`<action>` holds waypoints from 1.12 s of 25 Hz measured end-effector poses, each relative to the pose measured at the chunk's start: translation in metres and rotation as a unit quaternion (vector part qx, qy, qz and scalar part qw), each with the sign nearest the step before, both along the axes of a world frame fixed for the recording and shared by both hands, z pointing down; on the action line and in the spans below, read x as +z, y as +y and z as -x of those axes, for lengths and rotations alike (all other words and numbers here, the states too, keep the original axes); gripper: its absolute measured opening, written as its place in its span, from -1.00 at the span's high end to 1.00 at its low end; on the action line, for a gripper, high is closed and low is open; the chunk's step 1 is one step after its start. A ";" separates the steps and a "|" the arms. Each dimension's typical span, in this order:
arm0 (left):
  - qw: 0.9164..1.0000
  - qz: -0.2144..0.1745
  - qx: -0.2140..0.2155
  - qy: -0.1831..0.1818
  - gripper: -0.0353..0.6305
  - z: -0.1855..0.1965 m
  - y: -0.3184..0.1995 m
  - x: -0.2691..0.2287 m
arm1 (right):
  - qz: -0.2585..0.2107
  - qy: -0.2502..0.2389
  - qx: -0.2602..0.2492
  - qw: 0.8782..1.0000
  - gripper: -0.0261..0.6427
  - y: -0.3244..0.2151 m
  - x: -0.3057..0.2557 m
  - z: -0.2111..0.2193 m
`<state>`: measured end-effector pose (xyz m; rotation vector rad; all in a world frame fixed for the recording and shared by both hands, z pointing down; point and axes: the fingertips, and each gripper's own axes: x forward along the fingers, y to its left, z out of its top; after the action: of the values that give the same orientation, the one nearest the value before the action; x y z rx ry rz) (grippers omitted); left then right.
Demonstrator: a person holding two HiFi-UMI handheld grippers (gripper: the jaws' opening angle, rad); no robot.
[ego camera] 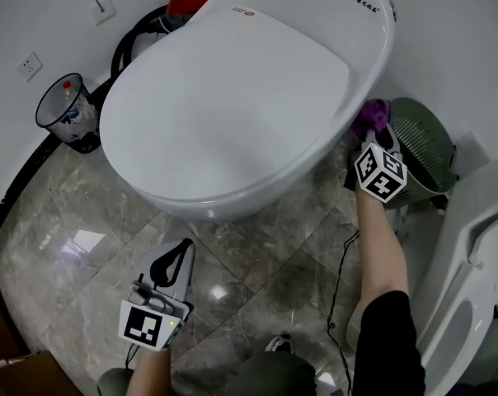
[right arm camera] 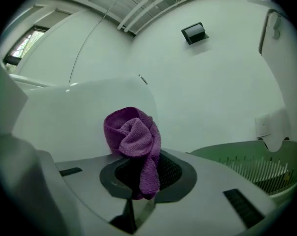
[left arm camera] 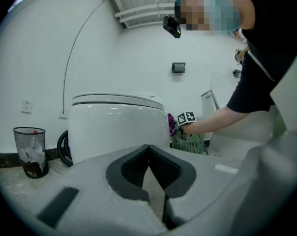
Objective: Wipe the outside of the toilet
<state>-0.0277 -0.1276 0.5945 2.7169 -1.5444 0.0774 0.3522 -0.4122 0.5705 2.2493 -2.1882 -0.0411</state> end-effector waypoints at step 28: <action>1.000 0.009 -0.008 0.010 0.88 0.022 0.001 0.010 | -0.031 -0.048 -0.340 0.939 0.78 0.267 0.068 0.282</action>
<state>-0.0501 -0.1263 0.6049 2.6831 -1.5535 0.0636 0.0703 -0.1452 0.6384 1.4261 -2.9306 -0.0020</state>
